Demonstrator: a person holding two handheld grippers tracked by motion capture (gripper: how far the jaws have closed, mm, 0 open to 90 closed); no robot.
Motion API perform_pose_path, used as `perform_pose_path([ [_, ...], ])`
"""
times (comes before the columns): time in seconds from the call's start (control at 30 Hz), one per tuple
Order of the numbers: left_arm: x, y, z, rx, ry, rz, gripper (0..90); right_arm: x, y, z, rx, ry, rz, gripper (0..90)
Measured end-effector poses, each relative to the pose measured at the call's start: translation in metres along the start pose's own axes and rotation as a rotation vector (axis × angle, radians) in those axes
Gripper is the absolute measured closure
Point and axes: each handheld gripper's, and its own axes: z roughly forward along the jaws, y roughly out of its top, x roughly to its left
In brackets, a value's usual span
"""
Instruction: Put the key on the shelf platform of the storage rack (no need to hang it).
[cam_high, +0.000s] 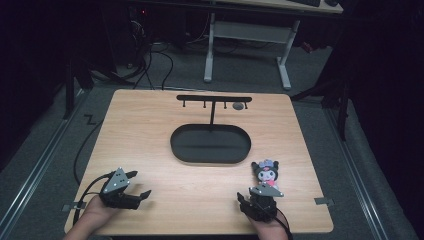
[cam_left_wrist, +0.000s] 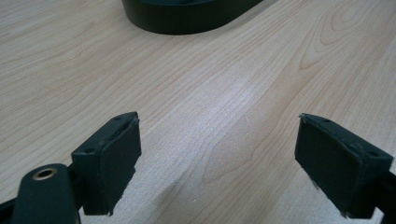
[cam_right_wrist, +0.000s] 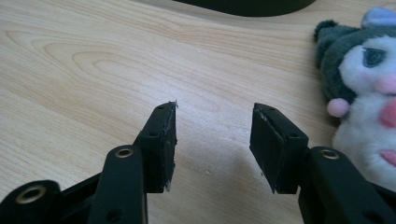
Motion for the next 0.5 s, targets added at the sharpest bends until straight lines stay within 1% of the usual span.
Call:
perform_pose_path([
  [0.1,0.0002,0.0001,0.0002,-0.001,-0.002,0.000,15.4,-0.0023,0.0000,-0.0007,0.007,-0.001,0.007,48.7],
  [0.13,0.0007,0.0003,0.0003,0.000,-0.004,-0.001,15.4,-0.0043,-0.0009,-0.0001,0.027,-0.002,-0.001,47.0],
  [0.2,0.0008,0.0003,0.0003,0.000,-0.005,-0.003,15.4,-0.0056,-0.0020,-0.0001,0.035,-0.002,-0.007,46.0],
  [0.3,0.0004,0.0001,0.0002,-0.003,-0.005,0.000,15.4,-0.0068,-0.0017,-0.0014,0.035,0.001,-0.009,44.8],
  [0.37,0.0005,0.0001,0.0001,-0.003,-0.005,-0.001,15.4,-0.0073,0.0000,-0.0035,0.025,0.002,-0.004,44.1],
  [0.4,0.0005,0.0000,0.0000,-0.003,-0.005,-0.001,15.4,-0.0076,0.0012,-0.0043,0.023,0.003,-0.007,43.7],
  [0.5,0.0002,-0.0001,-0.0002,-0.004,-0.004,0.000,15.4,-0.0074,0.0047,-0.0049,0.035,-0.007,-0.042,43.7],
])
